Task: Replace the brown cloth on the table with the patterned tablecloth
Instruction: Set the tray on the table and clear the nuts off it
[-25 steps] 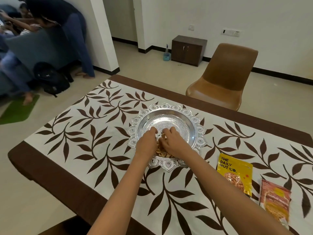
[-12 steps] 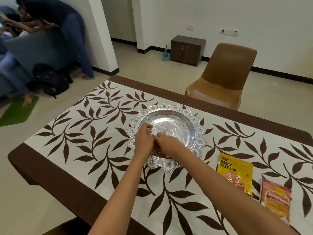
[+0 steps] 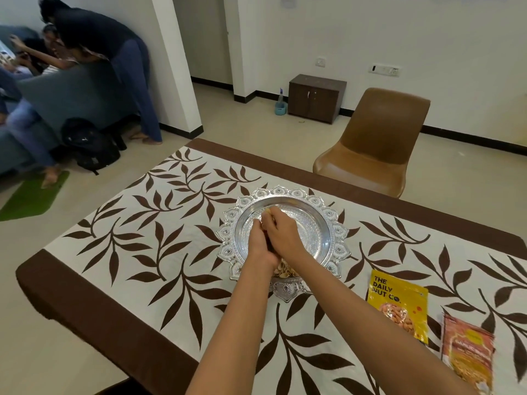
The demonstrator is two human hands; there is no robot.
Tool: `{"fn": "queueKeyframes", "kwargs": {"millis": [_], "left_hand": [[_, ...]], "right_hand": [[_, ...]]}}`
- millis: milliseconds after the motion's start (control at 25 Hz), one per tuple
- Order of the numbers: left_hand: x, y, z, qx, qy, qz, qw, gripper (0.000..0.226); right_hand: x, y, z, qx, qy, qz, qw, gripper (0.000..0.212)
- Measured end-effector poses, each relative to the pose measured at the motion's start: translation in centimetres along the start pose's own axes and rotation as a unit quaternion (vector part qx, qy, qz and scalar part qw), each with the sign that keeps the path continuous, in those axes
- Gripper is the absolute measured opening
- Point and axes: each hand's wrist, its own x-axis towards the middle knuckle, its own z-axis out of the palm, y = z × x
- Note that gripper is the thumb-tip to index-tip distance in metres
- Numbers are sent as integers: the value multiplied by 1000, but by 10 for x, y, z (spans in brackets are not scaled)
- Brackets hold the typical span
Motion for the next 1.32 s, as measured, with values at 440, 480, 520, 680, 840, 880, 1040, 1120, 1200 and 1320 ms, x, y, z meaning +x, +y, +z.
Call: {"fn": "queueKeyframes", "kwargs": {"millis": [440,480,520,680,840,880,1040,1120,1200,1320], "left_hand": [[1,-3,-9,-93,16,-34,995,22],[1,0,-11,-104,22,-37,994,24],[1,3,-14,-121,21,-32,992,25],[-7,21,-22,-171,0,-2,985,29],[-10,26,-22,-143,-8,15,990,28],[-10,27,-22,-145,-10,20,989,27],[-13,35,-28,-168,-12,37,985,31],[-14,39,-33,-173,-7,46,984,33],[-15,42,-38,-173,-1,55,983,32],[-14,44,-43,-177,2,64,982,29]], "right_hand": [[-19,2,-13,110,-11,-16,994,23],[-20,2,-19,136,-4,-13,991,24],[-18,6,-26,119,16,-14,993,23],[-17,31,-55,-356,-42,71,931,44],[-37,23,-35,-442,-177,136,869,55],[-39,19,-26,-413,-195,132,880,54],[-32,15,-10,-255,-205,82,942,41],[-24,23,-13,-265,-147,34,952,49],[-15,35,-14,-354,-122,-13,927,72],[-9,44,-4,-390,-206,-96,892,84]]}}
